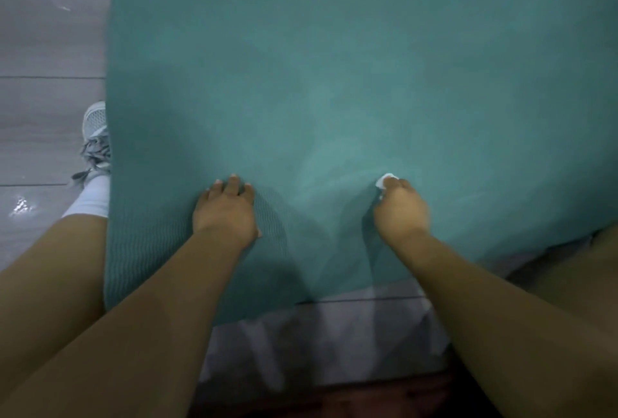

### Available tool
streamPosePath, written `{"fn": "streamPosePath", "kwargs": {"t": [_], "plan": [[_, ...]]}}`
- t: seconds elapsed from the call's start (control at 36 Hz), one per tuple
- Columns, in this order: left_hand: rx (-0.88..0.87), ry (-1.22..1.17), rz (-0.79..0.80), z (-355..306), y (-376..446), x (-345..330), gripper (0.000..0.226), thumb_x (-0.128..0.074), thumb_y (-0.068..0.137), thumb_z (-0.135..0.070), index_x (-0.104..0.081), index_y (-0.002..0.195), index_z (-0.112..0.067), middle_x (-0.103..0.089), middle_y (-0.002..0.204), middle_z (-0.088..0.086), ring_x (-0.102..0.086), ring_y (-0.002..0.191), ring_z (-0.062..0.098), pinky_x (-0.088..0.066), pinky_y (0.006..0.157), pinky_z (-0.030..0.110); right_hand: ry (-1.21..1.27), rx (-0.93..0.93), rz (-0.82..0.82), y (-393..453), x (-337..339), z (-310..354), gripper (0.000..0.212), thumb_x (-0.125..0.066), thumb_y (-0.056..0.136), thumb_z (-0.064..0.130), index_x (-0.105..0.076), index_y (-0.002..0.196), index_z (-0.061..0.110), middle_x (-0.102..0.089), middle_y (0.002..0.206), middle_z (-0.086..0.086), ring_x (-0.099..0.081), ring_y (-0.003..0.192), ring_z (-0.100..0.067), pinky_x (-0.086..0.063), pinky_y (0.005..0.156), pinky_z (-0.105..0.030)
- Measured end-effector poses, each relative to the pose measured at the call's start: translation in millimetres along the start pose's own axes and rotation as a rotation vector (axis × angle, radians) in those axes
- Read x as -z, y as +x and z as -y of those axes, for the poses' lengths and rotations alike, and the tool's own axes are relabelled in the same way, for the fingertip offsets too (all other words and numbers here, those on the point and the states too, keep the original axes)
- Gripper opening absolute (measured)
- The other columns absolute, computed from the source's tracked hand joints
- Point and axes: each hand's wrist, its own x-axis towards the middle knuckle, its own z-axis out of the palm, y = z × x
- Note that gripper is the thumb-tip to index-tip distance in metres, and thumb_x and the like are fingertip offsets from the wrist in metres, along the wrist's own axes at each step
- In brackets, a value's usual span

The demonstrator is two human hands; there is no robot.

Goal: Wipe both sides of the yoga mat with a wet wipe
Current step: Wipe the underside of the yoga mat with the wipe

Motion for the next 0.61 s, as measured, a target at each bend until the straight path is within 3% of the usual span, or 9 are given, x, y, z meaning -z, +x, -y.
{"fn": "streamPosePath", "kwargs": {"t": [0.08,0.19,0.28,0.33,0.42,0.5,0.61], "plan": [[-0.005,-0.023,0.005,-5.9,-13.6,-9.9,0.090,-0.064,0.084,-0.048,-0.011,0.151,-0.023,-0.003,0.159,0.003,-0.006,0.146,0.027,-0.007,0.118,0.038,0.018,0.143,0.122,-47.7,-33.7,36.4,0.044,-0.040,0.092,0.008,-0.041,0.135,0.014,-0.038,0.144,-0.007,-0.050,0.121,-0.028,-0.037,0.098,-0.034],[-0.031,-0.004,0.007,-5.4,-30.9,-20.2,0.078,-0.062,0.087,-0.036,-0.017,0.150,-0.026,-0.008,0.159,0.001,-0.009,0.146,0.024,-0.009,0.118,0.036,-0.112,0.675,0.399,-114.3,-62.5,70.4,0.046,-0.036,0.097,0.011,-0.030,0.142,0.008,-0.034,0.144,-0.013,-0.053,0.115,-0.034,-0.042,0.090,-0.041],[-0.049,0.025,-0.009,-3.6,-48.3,-33.7,0.071,-0.058,0.089,-0.033,-0.020,0.150,-0.027,-0.010,0.158,0.000,-0.010,0.146,0.023,-0.007,0.117,0.034,-0.138,0.879,0.383,-105.5,-54.8,41.7,0.047,-0.031,0.093,0.016,-0.043,0.137,0.009,-0.045,0.140,-0.012,-0.060,0.107,-0.031,-0.050,0.081,-0.039],[-0.059,0.050,-0.012,-5.0,-59.2,-43.6,0.069,-0.055,0.091,-0.032,-0.019,0.150,-0.026,-0.010,0.159,0.001,-0.010,0.146,0.024,-0.006,0.118,0.035,-0.113,0.829,0.317,-86.6,-44.9,12.5,0.055,-0.024,0.087,0.022,-0.048,0.135,0.012,-0.048,0.139,-0.010,-0.061,0.109,-0.029,-0.053,0.082,-0.039],[-0.055,0.074,-0.004,-9.6,-65.3,-50.7,0.070,-0.053,0.093,-0.033,-0.014,0.151,-0.024,-0.006,0.159,0.003,-0.007,0.145,0.027,-0.004,0.117,0.037,-0.175,0.517,0.282,-57.0,-19.6,-29.4,0.051,-0.037,0.095,0.017,-0.030,0.145,0.022,-0.029,0.152,0.000,-0.044,0.129,-0.024,-0.038,0.100,-0.033],[-0.049,0.076,-0.002,-11.6,-64.5,-52.2,0.073,-0.053,0.093,-0.034,-0.010,0.151,-0.022,-0.004,0.159,0.004,-0.005,0.145,0.029,-0.003,0.118,0.038,-0.051,0.199,0.142,-46.6,0.0,-51.8,0.046,-0.044,0.092,0.010,-0.042,0.137,0.019,-0.038,0.145,-0.005,-0.050,0.120,-0.030,-0.039,0.094,-0.035],[-0.041,0.079,-0.011,-13.2,-64.4,-56.3,0.078,-0.054,0.092,-0.037,-0.008,0.151,-0.021,-0.001,0.159,0.004,-0.002,0.146,0.030,-0.001,0.118,0.038,0.081,-0.003,0.102,-72.1,-19.1,-27.6,0.046,-0.042,0.088,0.001,-0.045,0.132,0.011,-0.041,0.141,-0.012,-0.049,0.119,-0.032,-0.036,0.097,-0.035]]}}
